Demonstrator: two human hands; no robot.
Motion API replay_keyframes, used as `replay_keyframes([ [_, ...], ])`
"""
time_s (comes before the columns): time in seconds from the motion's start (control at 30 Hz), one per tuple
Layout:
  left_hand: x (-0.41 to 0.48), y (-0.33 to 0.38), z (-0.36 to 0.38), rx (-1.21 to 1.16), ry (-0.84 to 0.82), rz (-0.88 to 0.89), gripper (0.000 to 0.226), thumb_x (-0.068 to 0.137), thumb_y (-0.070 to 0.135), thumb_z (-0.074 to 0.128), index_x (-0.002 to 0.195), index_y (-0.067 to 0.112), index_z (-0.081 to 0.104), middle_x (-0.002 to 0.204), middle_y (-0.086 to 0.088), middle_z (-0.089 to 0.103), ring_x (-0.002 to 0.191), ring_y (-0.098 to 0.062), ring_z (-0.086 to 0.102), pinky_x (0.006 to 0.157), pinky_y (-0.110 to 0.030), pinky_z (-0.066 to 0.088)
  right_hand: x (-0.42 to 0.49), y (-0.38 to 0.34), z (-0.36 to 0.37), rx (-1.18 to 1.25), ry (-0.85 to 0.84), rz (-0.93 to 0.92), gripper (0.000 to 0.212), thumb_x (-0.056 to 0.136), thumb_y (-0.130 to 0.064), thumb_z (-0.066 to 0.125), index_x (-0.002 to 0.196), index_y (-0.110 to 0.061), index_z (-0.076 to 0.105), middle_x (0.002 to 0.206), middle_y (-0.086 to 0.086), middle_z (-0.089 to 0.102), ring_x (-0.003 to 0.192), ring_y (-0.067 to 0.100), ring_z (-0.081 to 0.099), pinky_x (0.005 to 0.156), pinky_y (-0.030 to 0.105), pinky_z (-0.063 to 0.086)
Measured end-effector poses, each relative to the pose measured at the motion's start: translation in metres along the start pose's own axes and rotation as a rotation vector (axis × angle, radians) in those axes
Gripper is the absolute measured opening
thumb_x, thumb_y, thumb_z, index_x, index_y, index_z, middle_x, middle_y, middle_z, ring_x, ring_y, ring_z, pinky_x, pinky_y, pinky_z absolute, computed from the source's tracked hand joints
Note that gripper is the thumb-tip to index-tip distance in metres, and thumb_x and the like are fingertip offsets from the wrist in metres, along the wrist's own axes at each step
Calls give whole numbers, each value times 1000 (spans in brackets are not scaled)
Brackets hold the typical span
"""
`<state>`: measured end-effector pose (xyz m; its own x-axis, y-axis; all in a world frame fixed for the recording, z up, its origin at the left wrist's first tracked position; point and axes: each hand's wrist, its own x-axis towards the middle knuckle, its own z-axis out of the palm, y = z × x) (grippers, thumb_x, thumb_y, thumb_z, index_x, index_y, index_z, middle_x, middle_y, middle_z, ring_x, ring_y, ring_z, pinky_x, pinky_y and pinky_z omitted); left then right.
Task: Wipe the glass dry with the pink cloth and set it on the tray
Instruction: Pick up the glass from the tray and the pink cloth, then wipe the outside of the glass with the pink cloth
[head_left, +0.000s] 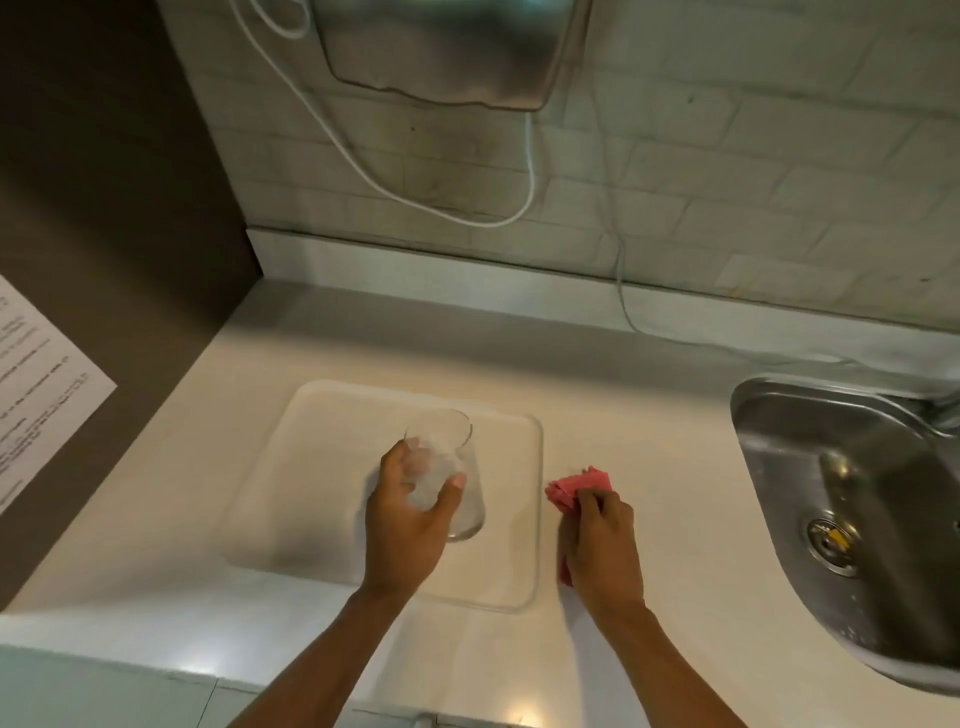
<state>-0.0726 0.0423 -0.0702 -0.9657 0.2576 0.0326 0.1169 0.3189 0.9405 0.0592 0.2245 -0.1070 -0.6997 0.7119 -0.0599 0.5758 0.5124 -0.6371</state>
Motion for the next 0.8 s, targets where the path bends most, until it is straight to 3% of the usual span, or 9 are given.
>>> replay_keyframes([
  [0.1, 9, 4, 5, -196, -11, -184, 29, 100, 13, 75, 127, 7, 66, 116, -9, 78, 112, -34, 74, 99, -45, 59, 6, -9, -21, 237, 66, 3, 50, 95, 11, 42, 101, -29, 71, 92, -4, 74, 73, -7, 69, 70, 7, 53],
  [0.2, 6, 12, 11, -368, -53, -362, 16, 106, 16, 64, 118, 9, 73, 106, -12, 81, 108, -46, 73, 90, -45, 59, -1, -17, -46, 547, -39, 203, 36, 103, -3, 47, 100, -22, 77, 75, -1, 77, 58, 7, 72, 58, 18, 57],
  [0.3, -7, 19, 17, -492, -148, -492, 21, 108, 26, 60, 112, 18, 79, 106, -18, 82, 112, -49, 72, 100, -58, 58, -15, -34, -67, 869, -170, 320, 29, 105, -10, 48, 107, -14, 77, 79, 5, 76, 63, 17, 69, 56, 24, 54],
  [0.4, -22, 32, 24, -575, -254, -582, 36, 94, 42, 66, 117, 18, 80, 120, -29, 77, 106, -42, 74, 88, -48, 60, -33, -62, -77, 819, -176, 110, 39, 105, -9, 49, 121, -36, 73, 112, -11, 77, 99, 6, 72, 80, 18, 57],
  [0.5, -35, 37, 32, -642, -350, -612, 45, 88, 53, 59, 110, 23, 85, 112, -17, 84, 100, -30, 77, 82, -42, 59, -52, -79, -79, 617, -164, -155, 46, 104, -8, 52, 130, -44, 64, 132, -25, 60, 122, -5, 57, 100, 11, 46],
  [0.57, -43, 39, 32, -671, -374, -617, 44, 91, 56, 56, 108, 29, 86, 107, -9, 84, 97, -24, 78, 84, -43, 59, -60, -83, -76, 514, -157, -228, 39, 104, -22, 52, 135, -45, 58, 136, -30, 47, 128, -5, 49, 101, 10, 44],
  [0.67, -56, 39, 32, -699, -421, -607, 47, 96, 56, 51, 120, 29, 81, 121, -22, 79, 104, -31, 77, 91, -49, 61, -61, -88, -73, 453, -125, -203, 41, 99, -47, 48, 140, -50, 50, 133, -35, 38, 123, -12, 47, 91, 3, 45],
  [0.73, -64, 43, 30, -735, -409, -633, 49, 96, 56, 52, 125, 27, 78, 133, -30, 71, 117, -44, 71, 106, -64, 53, -59, -91, -72, 433, -66, -225, 40, 100, -45, 47, 140, -50, 47, 132, -32, 41, 120, -15, 47, 88, -2, 41],
  [0.8, -65, 45, 26, -753, -375, -663, 53, 96, 58, 52, 128, 25, 78, 135, -29, 71, 120, -45, 70, 105, -64, 53, -63, -92, -68, 410, -39, -274, 37, 100, -38, 48, 136, -50, 48, 131, -27, 45, 122, -13, 47, 93, -1, 39],
])
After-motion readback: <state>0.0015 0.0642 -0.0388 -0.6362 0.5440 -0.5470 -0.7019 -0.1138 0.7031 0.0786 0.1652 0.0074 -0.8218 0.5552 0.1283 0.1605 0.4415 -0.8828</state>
